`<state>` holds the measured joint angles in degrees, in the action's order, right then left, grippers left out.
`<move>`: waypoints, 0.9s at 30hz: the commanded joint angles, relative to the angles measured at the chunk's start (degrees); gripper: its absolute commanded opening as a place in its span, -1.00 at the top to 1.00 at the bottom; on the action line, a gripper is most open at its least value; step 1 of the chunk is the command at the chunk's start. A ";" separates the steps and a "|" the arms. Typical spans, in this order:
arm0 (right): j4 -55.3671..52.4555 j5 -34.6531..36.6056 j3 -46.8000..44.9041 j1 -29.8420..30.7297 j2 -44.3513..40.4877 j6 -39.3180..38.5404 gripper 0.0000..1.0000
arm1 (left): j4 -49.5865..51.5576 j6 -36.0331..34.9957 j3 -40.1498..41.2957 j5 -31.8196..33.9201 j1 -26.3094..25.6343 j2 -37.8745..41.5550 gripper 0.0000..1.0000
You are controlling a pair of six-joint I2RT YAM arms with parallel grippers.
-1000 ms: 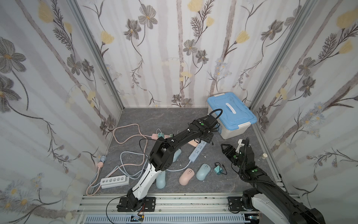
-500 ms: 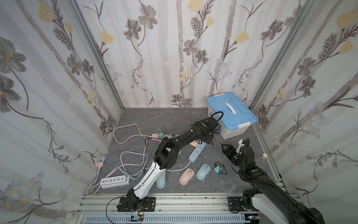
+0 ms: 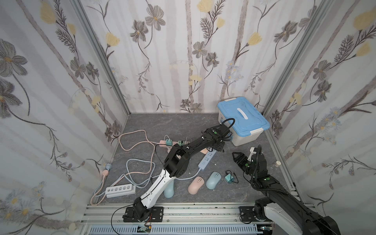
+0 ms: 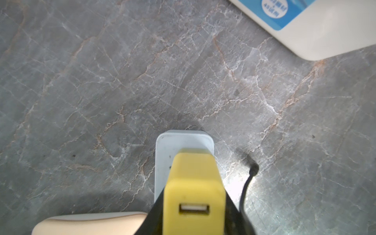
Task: Unplug the wireless mouse
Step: Remove the plug from the socket.
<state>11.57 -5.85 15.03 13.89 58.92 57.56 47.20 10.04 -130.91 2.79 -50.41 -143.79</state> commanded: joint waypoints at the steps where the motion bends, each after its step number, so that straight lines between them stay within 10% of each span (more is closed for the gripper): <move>1: 3.51 -0.21 -0.09 0.00 0.50 -0.08 -0.44 | -0.35 -0.99 -0.57 0.30 0.05 -0.51 0.35; 9: 5.81 -2.29 -0.55 0.00 2.12 -0.93 -0.44 | -0.21 -0.72 -0.53 0.63 0.01 -0.33 1.00; 27: 32.24 -10.56 3.60 7.44 25.24 -2.24 -0.34 | -11.01 0.08 11.20 -1.38 0.05 10.26 1.00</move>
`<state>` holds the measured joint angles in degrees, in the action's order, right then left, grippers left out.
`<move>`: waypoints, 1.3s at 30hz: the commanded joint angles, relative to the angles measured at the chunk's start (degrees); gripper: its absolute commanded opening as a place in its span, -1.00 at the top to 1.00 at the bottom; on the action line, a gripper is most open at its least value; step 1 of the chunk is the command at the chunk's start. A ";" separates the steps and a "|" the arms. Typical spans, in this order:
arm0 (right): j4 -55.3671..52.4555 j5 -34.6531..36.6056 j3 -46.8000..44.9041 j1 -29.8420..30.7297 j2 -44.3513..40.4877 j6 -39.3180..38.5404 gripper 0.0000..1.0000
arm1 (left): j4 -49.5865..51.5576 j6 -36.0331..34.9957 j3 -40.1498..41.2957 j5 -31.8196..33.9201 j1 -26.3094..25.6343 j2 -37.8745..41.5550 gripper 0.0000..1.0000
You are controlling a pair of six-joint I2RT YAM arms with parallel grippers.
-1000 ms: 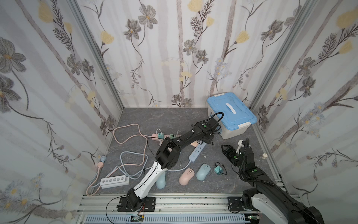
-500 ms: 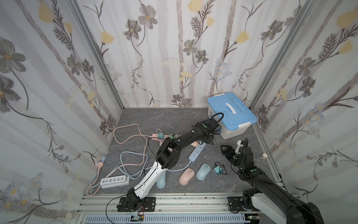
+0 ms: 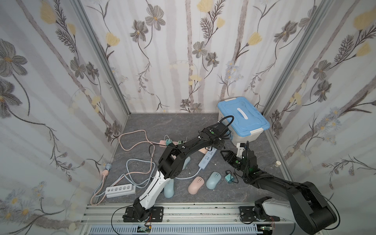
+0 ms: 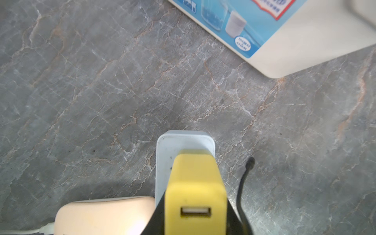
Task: Unplug the wireless mouse
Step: Remove the plug from the socket.
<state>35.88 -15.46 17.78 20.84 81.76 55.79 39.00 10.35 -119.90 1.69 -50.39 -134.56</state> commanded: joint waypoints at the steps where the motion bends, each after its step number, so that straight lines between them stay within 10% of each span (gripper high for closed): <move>1: 9.97 -1.37 1.12 0.84 4.01 -0.33 -0.32 | -2.73 -0.21 0.03 -0.27 -0.06 1.06 1.00; 12: 25.46 -2.81 3.46 3.37 19.92 3.34 -0.22 | -3.32 0.55 1.34 -1.17 0.02 2.32 1.00; 39: 42.09 -2.86 2.35 3.77 28.77 6.62 0.23 | -7.40 2.88 9.59 -3.58 0.00 8.78 1.00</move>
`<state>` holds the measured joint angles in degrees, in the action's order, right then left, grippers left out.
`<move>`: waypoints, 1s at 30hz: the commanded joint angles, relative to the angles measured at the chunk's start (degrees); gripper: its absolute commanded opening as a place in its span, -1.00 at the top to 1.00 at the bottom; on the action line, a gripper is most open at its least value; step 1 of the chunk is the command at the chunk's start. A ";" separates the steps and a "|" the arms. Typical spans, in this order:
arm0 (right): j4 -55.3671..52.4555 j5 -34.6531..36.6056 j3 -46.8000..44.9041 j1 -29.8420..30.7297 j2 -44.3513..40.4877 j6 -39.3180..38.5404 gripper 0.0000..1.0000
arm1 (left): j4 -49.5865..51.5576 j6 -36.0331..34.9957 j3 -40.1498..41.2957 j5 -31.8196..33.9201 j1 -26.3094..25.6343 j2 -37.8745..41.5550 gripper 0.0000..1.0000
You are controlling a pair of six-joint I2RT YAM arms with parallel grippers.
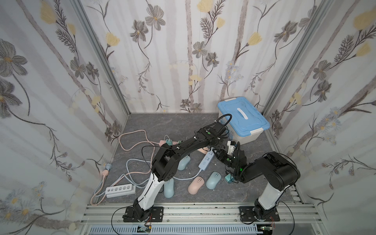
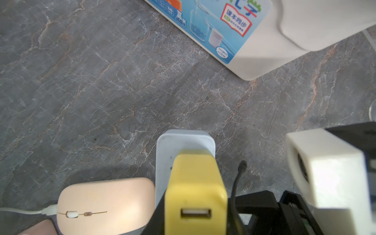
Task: Unplug the wireless mouse
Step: Remove the plug from the socket.
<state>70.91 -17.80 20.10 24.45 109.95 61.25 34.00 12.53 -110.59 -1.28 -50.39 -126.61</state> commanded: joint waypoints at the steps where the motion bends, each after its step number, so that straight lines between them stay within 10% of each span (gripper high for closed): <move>1: 7.78 -0.42 -0.13 0.25 0.82 1.39 0.27 | -2.52 0.82 0.43 -0.60 -0.05 0.93 1.00; 20: 15.32 2.62 -0.69 2.07 3.86 5.28 1.00 | -23.33 9.51 19.01 -2.14 -0.25 9.86 1.00; 30: 13.30 2.52 -0.24 2.34 3.67 5.09 1.00 | 1.31 7.74 2.11 -8.81 0.87 3.19 1.00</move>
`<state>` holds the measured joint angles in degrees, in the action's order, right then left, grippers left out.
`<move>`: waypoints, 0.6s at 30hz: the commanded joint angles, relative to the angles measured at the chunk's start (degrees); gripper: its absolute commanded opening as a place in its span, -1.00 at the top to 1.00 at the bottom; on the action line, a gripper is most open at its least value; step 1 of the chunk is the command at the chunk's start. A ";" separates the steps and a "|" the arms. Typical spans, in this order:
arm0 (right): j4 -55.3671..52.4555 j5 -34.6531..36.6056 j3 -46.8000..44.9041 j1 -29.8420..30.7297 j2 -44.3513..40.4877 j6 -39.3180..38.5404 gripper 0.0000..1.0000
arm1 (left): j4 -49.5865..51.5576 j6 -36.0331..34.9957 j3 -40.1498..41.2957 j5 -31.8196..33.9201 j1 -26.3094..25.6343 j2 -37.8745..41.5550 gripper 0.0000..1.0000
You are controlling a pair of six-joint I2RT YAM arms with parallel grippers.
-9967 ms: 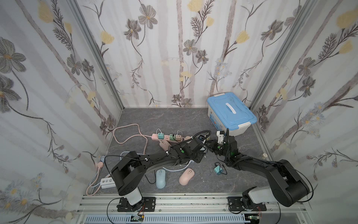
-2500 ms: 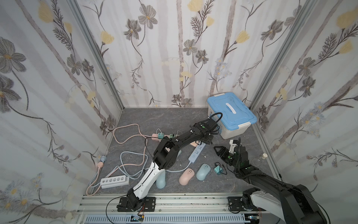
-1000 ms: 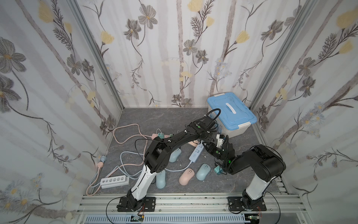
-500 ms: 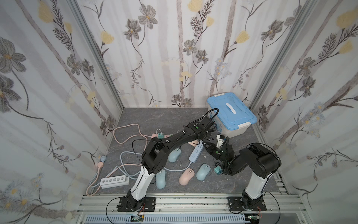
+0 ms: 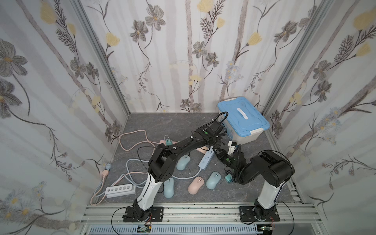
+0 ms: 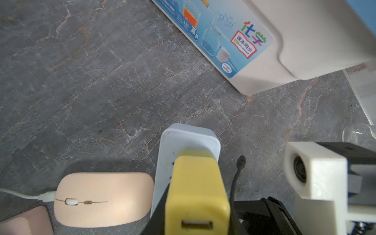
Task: Unplug the wireless mouse
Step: Remove the plug from the socket.
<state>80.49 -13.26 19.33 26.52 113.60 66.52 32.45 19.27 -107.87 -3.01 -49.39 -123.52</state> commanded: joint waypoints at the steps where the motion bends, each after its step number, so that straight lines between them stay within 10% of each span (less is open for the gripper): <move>1: 4.03 -1.88 0.53 0.34 0.17 0.07 1.00 | 0.22 1.43 1.71 -6.89 -0.14 1.15 1.00; 7: 5.95 -1.61 1.11 1.11 1.34 2.01 1.00 | -25.71 6.26 18.59 -6.91 -1.32 8.64 1.00; 18: 4.54 -0.72 0.70 1.50 0.83 1.96 1.00 | -15.28 12.50 12.91 -10.62 -1.52 6.38 1.00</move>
<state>82.08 -13.13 19.57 27.70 114.67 67.85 17.78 24.60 -93.32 0.03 -50.28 -116.81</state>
